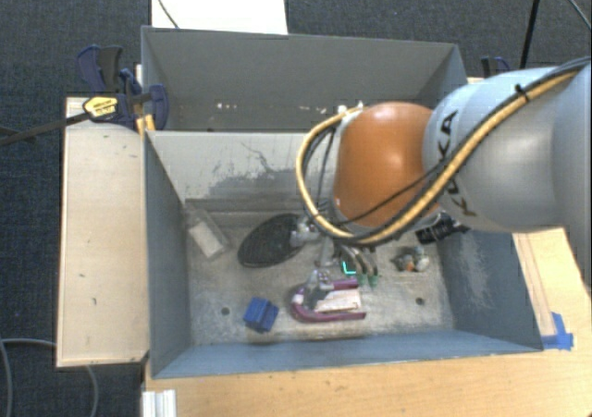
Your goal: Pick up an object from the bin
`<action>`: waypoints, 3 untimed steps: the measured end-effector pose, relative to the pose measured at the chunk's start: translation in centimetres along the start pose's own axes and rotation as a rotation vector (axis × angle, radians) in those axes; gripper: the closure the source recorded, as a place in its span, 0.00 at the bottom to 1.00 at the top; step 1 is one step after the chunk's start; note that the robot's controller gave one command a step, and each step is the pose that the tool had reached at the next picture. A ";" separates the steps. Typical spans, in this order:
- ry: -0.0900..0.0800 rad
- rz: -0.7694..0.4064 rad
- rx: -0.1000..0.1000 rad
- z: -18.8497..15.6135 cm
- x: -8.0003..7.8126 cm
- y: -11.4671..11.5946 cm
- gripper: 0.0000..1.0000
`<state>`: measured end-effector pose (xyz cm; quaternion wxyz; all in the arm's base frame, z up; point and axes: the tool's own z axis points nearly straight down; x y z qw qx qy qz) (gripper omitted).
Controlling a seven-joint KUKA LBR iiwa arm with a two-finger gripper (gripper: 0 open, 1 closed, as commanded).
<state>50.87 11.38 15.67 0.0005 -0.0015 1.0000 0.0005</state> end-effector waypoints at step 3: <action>-0.005 -0.490 0.004 -5.2 2.2 -16.6 1.00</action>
Offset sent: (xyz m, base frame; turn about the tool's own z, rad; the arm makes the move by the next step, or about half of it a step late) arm -0.0236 -0.0930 -0.0867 -0.0349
